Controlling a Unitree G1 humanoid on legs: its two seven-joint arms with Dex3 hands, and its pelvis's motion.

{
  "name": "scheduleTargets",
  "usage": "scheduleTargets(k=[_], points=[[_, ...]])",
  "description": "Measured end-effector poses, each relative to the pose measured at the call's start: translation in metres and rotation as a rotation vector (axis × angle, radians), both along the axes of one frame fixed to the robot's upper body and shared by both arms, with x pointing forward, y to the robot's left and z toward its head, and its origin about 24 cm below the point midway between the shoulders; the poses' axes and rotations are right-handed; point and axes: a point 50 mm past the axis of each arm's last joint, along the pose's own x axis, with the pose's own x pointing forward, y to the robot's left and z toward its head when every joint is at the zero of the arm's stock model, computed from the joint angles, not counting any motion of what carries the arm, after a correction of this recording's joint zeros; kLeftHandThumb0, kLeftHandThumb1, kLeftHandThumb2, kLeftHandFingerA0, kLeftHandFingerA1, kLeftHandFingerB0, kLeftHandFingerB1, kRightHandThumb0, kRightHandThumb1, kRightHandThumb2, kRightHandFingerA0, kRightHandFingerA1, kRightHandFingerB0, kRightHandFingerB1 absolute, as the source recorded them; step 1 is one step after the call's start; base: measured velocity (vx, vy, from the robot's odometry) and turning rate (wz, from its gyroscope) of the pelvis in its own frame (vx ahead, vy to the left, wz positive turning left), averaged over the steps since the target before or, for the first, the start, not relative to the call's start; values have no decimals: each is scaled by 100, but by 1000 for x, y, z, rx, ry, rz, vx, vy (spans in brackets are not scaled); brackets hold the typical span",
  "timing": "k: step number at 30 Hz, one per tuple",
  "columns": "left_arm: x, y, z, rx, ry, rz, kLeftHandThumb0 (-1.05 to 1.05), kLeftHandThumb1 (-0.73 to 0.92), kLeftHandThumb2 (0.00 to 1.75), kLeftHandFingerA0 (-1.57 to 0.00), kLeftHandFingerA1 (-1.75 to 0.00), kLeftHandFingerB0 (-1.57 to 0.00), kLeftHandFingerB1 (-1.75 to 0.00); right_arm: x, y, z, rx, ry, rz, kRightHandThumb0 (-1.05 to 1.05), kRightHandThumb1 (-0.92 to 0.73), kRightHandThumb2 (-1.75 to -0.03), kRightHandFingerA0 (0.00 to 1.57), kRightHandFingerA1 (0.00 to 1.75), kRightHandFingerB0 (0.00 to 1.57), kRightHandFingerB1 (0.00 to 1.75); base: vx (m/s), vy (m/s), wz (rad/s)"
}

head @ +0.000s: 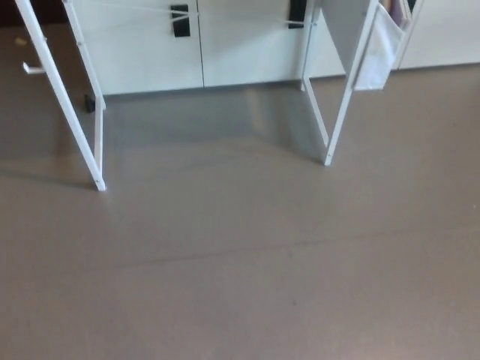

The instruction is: The robot walks towards a desk on which a file tray is kept in the middle and a toilet paper roll is kept on its right. The robot uses its right hand to hook on finger in the gap of the roll and grabs it, lifts it and places it on the tray.

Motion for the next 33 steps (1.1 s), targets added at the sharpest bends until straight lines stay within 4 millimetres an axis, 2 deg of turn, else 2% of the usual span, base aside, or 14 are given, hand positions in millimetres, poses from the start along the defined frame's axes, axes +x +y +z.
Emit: scheduleTargets(k=[4,7,16,19,20,21,23,28,29,30,31,33], points=[[-1,1,-1,-1,4,9,-79,67,100,-31,-72,-15,-57,-3,0,-1,1,5,-6,-90,11,-98,7,92,0,90,431,-107,28],[5,-1,1,-2,-9,0,-80,67,100,-32,-73,-16,-58,1,1,0,3,-11,-2,-90,11,-98,7,92,0,90,417,-343,40],[6,0,1,-4,-6,6,-77,68,99,-31,-70,-14,-56,1,0,0,0,-11,-5,-90,11,-98,7,92,0,90,368,-281,-10],[7,-1,1,-1,-5,0,-77,67,99,-29,-70,-14,-56,-2,1,-1,1,-5,-10,-90,11,-98,7,92,0,90,346,181,-8],[9,-2,2,-1,-9,-5,-75,85,63,-29,-77,-15,-53,-3,2,-2,4,-5,-13,-90,11,-98,7,92,0,90,389,251,33],[10,-3,1,-4,-11,-8,-76,68,97,-30,-70,-15,-56,-2,2,-3,5,-6,-12,-90,11,-98,7,92,0,90,385,217,-51],[14,0,8,10,-28,-11,-76,69,96,-29,-70,-15,-56,-1,4,-4,11,-10,-11,-90,11,-98,7,92,0,90,369,192,-4],[14,0,8,12,-25,-12,-76,67,97,-30,-70,-15,-56,-4,4,-5,12,-4,-14,-90,11,-98,7,92,0,90,233,80,3],[13,1,7,11,-23,-12,-75,85,63,-31,-75,-17,-52,-5,4,-5,12,-2,-15,-90,11,-98,7,92,0,90,121,-31,4],[12,1,7,11,-19,-11,-75,85,63,-31,-75,-17,-52,-6,4,-6,13,1,-16,-90,11,-98,7,92,0,90,154,-74,7],[11,1,6,12,-16,-10,-75,68,95,-30,-70,-16,-56,-7,4,-6,14,4,-18,-90,11,-98,7,92,0,90,168,-98,3],[9,1,5,12,-9,-11,-75,67,97,-31,-69,-16,-55,-9,5,-7,14,9,-20,-90,11,-98,7,92,0,90,112,-105,7]])
